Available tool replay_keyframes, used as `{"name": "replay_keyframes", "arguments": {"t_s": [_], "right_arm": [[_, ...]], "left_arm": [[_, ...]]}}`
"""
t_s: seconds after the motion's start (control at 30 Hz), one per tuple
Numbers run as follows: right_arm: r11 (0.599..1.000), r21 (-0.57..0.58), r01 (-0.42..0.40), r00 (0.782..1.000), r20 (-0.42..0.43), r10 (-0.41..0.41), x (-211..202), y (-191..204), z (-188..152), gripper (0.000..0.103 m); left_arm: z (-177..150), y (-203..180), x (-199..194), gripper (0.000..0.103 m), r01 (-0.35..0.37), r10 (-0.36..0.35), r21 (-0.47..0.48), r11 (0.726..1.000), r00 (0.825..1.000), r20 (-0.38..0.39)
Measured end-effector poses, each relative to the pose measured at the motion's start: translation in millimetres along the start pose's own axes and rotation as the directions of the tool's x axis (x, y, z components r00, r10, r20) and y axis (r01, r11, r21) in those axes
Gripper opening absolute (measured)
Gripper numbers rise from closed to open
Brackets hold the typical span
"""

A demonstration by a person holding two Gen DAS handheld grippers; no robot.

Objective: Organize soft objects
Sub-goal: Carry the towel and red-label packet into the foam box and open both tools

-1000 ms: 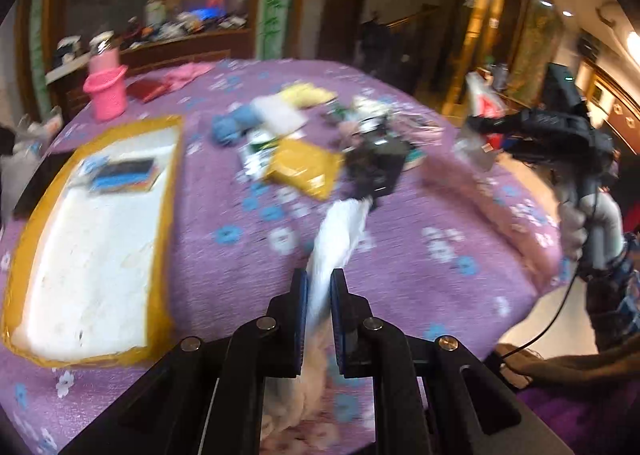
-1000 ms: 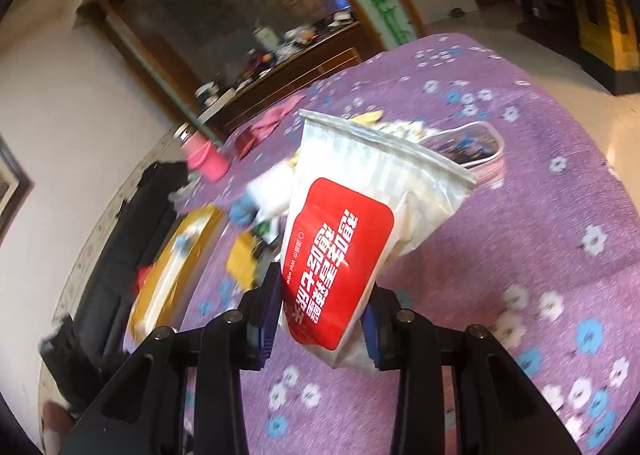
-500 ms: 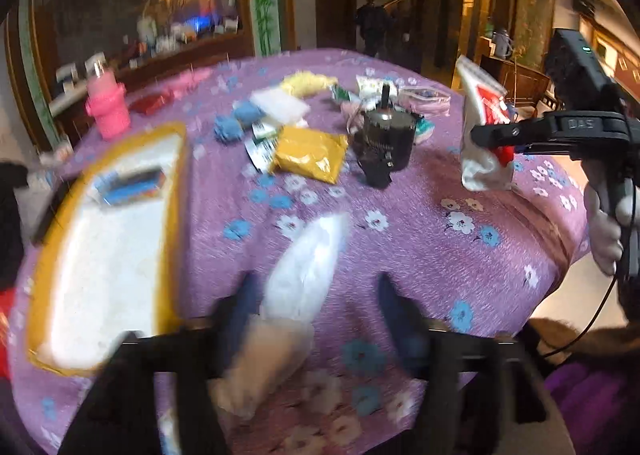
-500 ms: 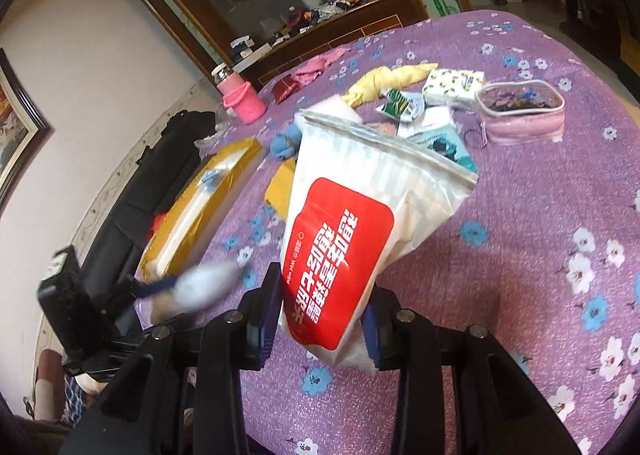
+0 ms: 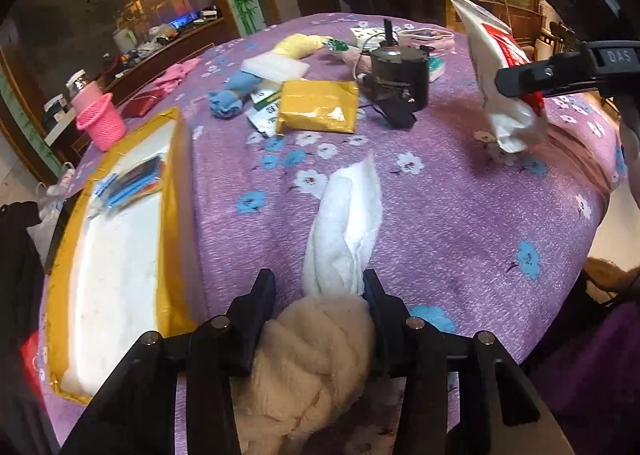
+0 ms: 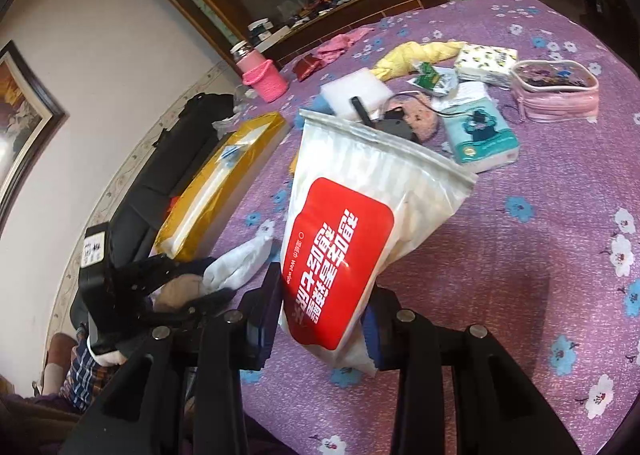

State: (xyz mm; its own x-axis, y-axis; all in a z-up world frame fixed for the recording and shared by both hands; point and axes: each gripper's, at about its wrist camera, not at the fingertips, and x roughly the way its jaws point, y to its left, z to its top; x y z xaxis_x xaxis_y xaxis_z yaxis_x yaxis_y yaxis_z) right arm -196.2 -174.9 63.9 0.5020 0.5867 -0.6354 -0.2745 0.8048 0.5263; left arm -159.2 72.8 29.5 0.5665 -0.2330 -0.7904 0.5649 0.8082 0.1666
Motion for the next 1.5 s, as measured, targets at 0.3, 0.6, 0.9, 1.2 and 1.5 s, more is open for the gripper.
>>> {"name": "replay_keyframes", "arguments": {"t_s": [0.3, 0.6, 0.9, 1.2, 1.5], "right_arm": [[0.99, -0.065, -0.125, 0.991, -0.063, 0.121, 5, 38, -1, 0.035], [0.957, -0.103, -0.273, 0.953, -0.167, 0.254, 38, 94, 23, 0.035], [0.941, -0.134, -0.311, 0.928, -0.255, 0.271, 118, 153, 83, 0.035], [0.964, -0.14, -0.227, 0.89, -0.431, 0.147, 235, 182, 104, 0.035], [0.974, -0.193, -0.119, 0.856, -0.517, 0.003, 297, 190, 116, 0.035]], "left_arm": [[-7, 20, -61, 0.046, 0.331, -0.295, -0.229, 0.916, 0.939, 0.175], [-3, 76, -94, 0.046, 0.404, -0.285, -0.389, 0.827, 0.9, 0.329], [-11, 175, -53, 0.046, 0.194, -0.055, -0.635, 0.748, 0.971, 0.232], [-19, 237, 16, 0.047, 0.096, -0.006, -0.795, 0.599, 0.993, 0.115], [-27, 250, 4, 0.067, 0.136, 0.029, -0.851, 0.507, 0.984, 0.174]]}}
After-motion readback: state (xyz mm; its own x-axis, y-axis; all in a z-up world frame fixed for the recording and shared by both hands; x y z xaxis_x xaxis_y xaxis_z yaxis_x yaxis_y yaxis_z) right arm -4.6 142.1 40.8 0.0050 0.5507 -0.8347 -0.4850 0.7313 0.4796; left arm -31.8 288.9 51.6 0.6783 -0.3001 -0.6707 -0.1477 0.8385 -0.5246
